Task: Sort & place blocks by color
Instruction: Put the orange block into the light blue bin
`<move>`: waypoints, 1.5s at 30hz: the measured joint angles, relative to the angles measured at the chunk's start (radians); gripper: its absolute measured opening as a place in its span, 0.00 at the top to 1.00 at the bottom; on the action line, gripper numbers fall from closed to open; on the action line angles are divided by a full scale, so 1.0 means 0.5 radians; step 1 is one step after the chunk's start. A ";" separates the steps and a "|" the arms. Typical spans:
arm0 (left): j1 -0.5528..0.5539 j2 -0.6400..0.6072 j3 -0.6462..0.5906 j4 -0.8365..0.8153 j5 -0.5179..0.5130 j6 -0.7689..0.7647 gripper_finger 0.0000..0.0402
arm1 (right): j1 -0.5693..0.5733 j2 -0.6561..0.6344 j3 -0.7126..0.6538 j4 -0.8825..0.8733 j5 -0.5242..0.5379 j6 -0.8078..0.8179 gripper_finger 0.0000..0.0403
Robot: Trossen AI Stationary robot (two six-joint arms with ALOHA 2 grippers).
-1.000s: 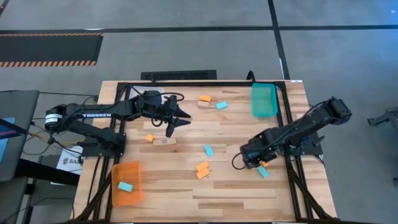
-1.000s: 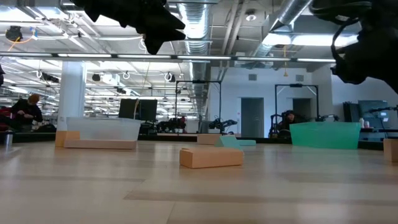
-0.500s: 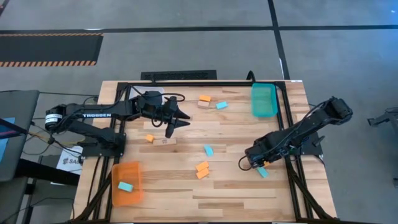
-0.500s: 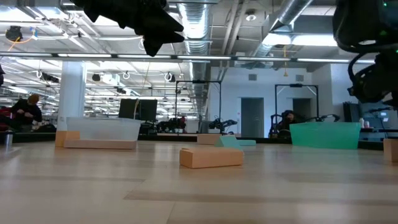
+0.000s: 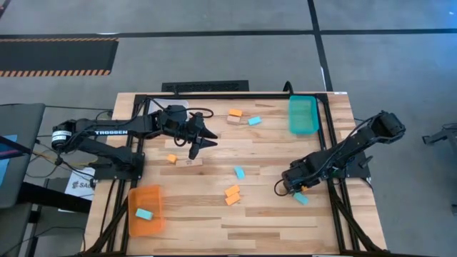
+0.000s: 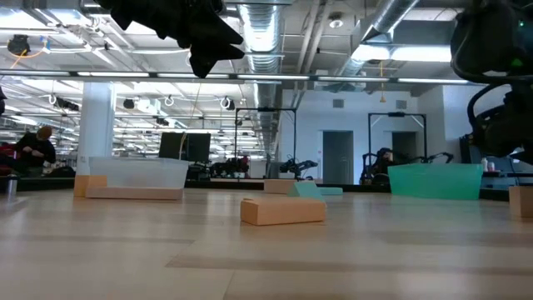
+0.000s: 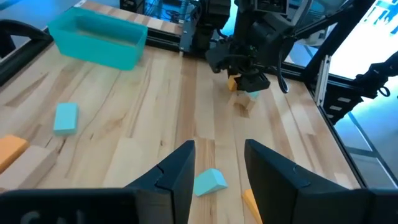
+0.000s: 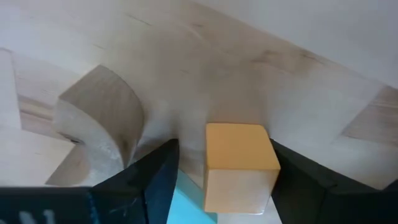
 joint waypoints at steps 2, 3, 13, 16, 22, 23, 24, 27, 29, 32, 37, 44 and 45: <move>0.000 0.000 0.000 0.000 -0.001 0.000 0.68 | 0.000 0.000 -0.001 0.001 -0.008 -0.001 0.44; 0.000 0.000 0.000 0.000 -0.001 0.000 0.68 | 0.000 0.000 -0.001 -0.001 -0.021 -0.001 0.46; 0.000 0.000 0.000 0.001 -0.018 0.008 0.68 | -0.154 0.008 0.264 -0.234 -0.019 -0.234 0.69; 0.001 0.000 0.000 0.000 -0.022 -0.006 0.68 | -0.322 0.008 0.440 -0.449 0.126 -0.456 0.69; 0.000 0.000 0.000 0.000 -0.071 -0.081 0.68 | -0.763 0.005 0.823 -0.872 0.637 -1.018 0.69; 0.001 0.001 0.000 0.000 -0.073 -0.089 0.68 | -0.857 0.005 0.860 -0.885 0.720 -1.117 0.69; 0.000 0.001 0.000 0.000 -0.074 -0.102 0.68 | -0.958 0.005 0.886 -0.876 0.794 -1.230 0.69; 0.001 0.001 0.000 -0.001 -0.075 -0.152 0.68 | -1.302 0.005 0.911 -0.794 0.892 -1.592 0.69; 0.000 0.001 0.000 -0.002 -0.075 -0.179 0.68 | -1.535 0.010 0.910 -0.719 0.894 -1.805 0.68; 0.000 0.001 0.000 -0.004 -0.074 -0.238 0.68 | -1.851 0.011 0.910 -0.629 0.949 -2.047 0.68; 0.000 0.001 0.000 -0.005 -0.117 -0.319 0.68 | -2.286 0.011 0.910 -0.518 1.030 -2.316 0.68; 0.000 0.001 0.000 -0.003 -0.215 -0.352 0.68 | -2.661 0.098 0.910 -0.379 1.000 -2.508 0.68; 0.000 0.001 0.000 -0.003 -0.234 -0.352 0.68 | -2.692 0.129 0.910 -0.355 0.966 -2.546 0.68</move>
